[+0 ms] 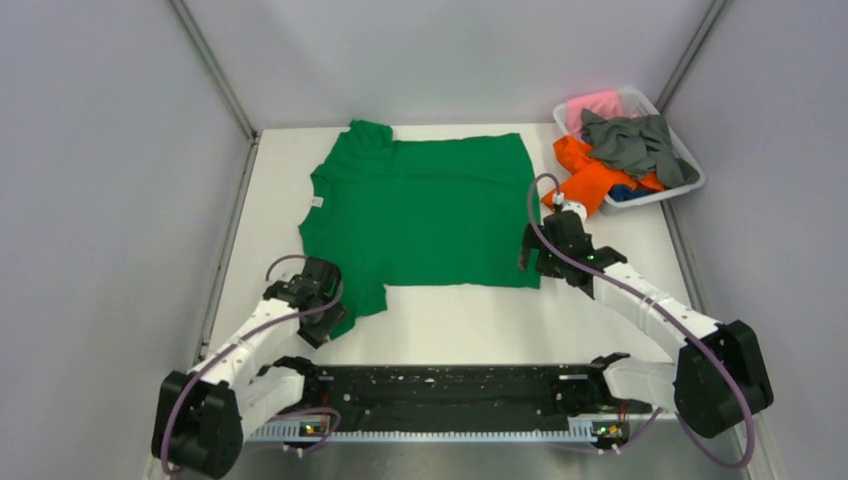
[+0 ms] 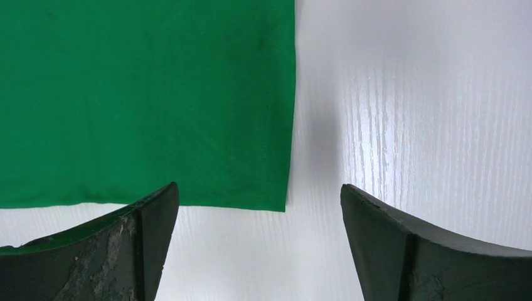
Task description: Fold and stack the t-shirts
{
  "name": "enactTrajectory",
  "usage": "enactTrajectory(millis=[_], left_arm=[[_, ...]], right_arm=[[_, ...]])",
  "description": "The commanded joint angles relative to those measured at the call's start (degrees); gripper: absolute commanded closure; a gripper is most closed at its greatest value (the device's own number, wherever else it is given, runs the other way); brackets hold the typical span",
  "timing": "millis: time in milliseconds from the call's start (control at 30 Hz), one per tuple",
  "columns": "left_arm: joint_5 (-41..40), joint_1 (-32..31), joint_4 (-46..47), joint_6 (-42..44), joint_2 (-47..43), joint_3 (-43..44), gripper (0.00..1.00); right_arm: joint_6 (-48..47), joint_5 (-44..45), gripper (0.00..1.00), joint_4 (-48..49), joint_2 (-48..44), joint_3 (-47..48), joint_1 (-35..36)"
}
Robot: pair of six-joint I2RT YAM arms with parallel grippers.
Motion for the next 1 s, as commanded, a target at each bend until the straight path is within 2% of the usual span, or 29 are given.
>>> enactTrajectory(millis=[0,67,133,233,300,333,367,400,633,800,867,967], left_arm=[[-0.4,-0.1,4.7,-1.1,6.2,0.3,0.42],[-0.6,-0.1,4.7,-1.2,9.0,1.1,0.46],[-1.4,0.0,5.1,-0.8,10.6,1.9,0.57],[-3.2,-0.1,5.6,-0.6,11.7,2.3,0.64],[-2.9,-0.1,6.9,-0.3,12.4,2.3,0.75],[-2.6,0.0,8.0,-0.2,12.8,2.1,0.83],[-2.3,0.0,9.1,0.0,13.2,2.1,0.95],[-1.8,0.0,10.1,0.4,13.7,2.3,1.0],[-2.7,0.0,8.7,3.6,14.2,6.3,1.0],[-2.6,0.0,5.6,3.7,9.5,5.0,1.0],[-2.6,0.0,4.9,3.2,7.2,3.9,1.0],[-2.5,0.0,4.9,2.6,4.9,2.8,1.0]], right_arm=[[0.4,1.8,0.01,2.0,1.8,1.0,-0.2],[0.5,2.0,0.01,2.1,2.3,0.9,-0.1],[0.6,2.1,0.01,2.0,2.4,0.9,-0.2],[0.7,2.0,0.01,1.8,2.5,1.1,-0.1],[0.7,2.0,0.01,1.5,2.4,1.3,-0.2],[0.7,1.8,0.01,1.4,2.5,1.3,-0.1],[0.7,1.5,0.01,1.4,2.6,1.3,-0.1],[0.7,0.8,0.01,1.3,2.7,1.2,-0.2],[4.0,-1.9,0.08,1.5,6.1,0.4,-0.1],[7.9,-2.4,0.29,4.7,11.5,0.7,-0.1],[8.9,-3.1,0.41,4.8,13.0,0.7,-0.2],[9.5,-3.7,0.43,4.5,13.6,-0.3,-0.1]])
